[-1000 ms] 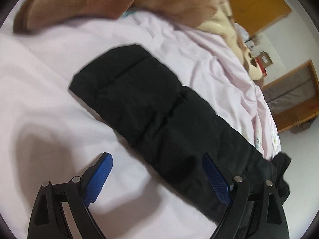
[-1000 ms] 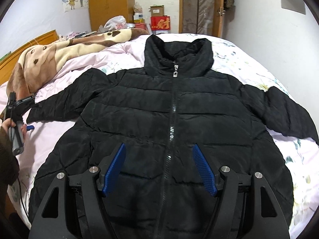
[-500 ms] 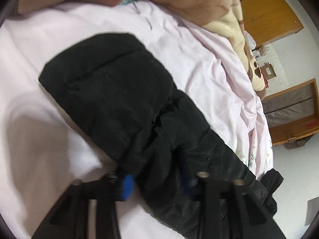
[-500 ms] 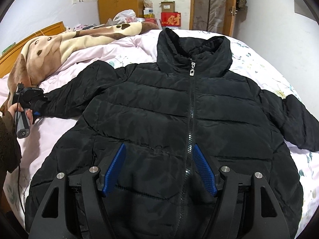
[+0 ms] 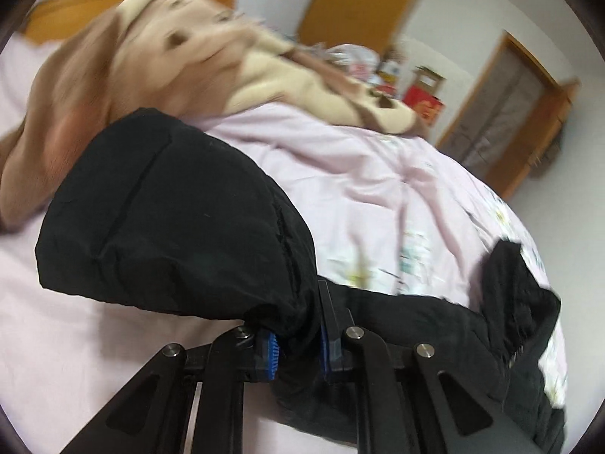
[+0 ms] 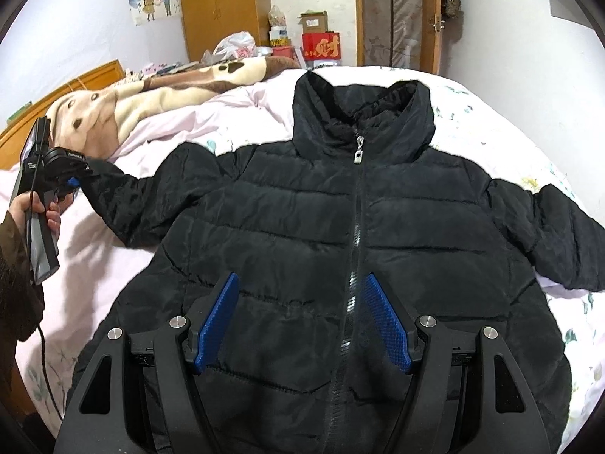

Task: Fold large clothes
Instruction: 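Grasp the jacket sleeve cuff with the left gripper and lift it, then fold the held sleeve across the jacket body with the left gripper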

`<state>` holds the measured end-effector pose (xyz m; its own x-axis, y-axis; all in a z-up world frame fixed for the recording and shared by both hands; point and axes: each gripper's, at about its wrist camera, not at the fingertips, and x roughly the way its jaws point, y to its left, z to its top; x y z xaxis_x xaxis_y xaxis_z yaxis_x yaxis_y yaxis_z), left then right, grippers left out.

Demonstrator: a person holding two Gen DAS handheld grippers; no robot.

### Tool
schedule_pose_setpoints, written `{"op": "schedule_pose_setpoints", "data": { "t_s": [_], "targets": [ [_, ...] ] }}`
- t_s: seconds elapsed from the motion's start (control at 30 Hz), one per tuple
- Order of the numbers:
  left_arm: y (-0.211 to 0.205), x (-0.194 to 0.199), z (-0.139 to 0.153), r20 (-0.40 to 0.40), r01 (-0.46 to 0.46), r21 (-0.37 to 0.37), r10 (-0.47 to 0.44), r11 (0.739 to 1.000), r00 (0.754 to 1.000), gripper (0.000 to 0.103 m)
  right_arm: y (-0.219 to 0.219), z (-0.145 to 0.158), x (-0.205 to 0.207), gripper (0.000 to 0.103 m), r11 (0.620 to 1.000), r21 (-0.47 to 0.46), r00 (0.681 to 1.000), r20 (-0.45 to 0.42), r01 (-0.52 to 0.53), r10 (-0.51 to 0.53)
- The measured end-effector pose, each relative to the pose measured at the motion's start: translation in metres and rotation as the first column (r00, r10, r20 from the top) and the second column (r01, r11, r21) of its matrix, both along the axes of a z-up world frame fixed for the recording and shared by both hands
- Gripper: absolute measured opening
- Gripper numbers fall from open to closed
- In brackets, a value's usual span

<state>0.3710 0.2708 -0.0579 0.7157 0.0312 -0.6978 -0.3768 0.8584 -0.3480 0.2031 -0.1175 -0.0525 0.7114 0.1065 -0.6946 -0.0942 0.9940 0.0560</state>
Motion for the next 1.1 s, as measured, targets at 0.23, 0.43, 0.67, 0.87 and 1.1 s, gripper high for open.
{"op": "schedule_pose_setpoints", "data": {
  "t_s": [0.23, 0.43, 0.67, 0.87, 1.1],
  "targets": [
    [-0.096, 0.009, 0.043, 0.015, 0.23, 0.137, -0.234, 0.963, 0.972, 0.016, -0.021, 0.012, 0.007, 0.069, 0.997, -0.052, 0.998, 0.007, 0.062, -0.061],
    [-0.185, 0.004, 0.062, -0.004, 0.425, 0.231, -0.436, 0.875, 0.9, 0.016, -0.044, 0.018, 0.008, 0.069, 0.992, -0.055, 0.993, 0.013, 0.118, -0.117],
    [-0.241, 0.01, 0.027, -0.097, 0.501, 0.244, -0.494, 0.83, 0.864, 0.016, -0.069, 0.016, 0.01, 0.069, 0.984, -0.052, 0.985, 0.001, 0.173, -0.173],
    [-0.253, 0.011, -0.005, -0.149, 0.599, 0.158, -0.58, 0.785, 0.801, 0.029, -0.079, 0.01, 0.02, 0.069, 0.981, -0.044, 0.982, -0.01, 0.189, -0.19],
    [-0.235, -0.009, -0.003, -0.122, 0.65, 0.154, -0.639, 0.744, 0.759, 0.05, -0.088, 0.001, 0.065, 0.069, 0.988, 0.042, 0.988, -0.048, 0.148, -0.146]
  ]
}}
